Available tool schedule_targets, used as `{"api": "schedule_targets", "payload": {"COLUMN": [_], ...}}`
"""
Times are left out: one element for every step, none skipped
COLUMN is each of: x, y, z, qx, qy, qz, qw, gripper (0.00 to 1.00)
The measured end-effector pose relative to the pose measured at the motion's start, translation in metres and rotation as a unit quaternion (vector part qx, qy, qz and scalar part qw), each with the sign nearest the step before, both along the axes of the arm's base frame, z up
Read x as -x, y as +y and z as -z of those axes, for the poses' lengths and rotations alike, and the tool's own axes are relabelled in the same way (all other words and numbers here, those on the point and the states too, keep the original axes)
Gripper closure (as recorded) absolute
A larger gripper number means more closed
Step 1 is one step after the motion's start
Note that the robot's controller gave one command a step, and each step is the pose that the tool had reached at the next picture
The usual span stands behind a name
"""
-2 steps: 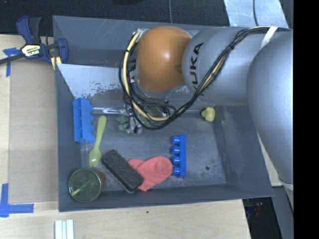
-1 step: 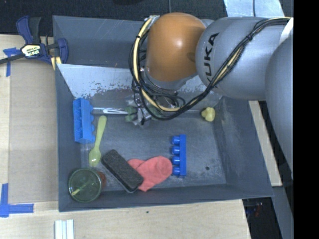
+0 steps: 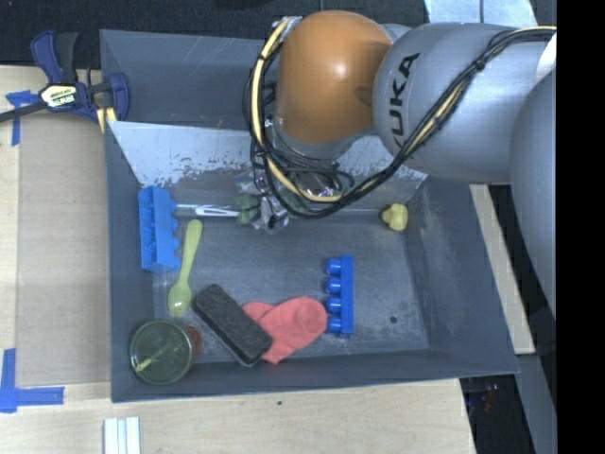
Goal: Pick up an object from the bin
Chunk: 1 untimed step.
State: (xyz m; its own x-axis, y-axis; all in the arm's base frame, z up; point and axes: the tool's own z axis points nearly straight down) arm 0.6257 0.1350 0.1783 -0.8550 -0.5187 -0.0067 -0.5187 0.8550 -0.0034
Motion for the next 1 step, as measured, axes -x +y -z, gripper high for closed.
{"api": "schedule_targets", "payload": {"x": [0.0035], "y": [-0.0054], "z": [-0.0836], "qx": [0.001], "qy": [0.0021], "qz": [0.008], "qw": [1.0], "gripper": [1.0]}}
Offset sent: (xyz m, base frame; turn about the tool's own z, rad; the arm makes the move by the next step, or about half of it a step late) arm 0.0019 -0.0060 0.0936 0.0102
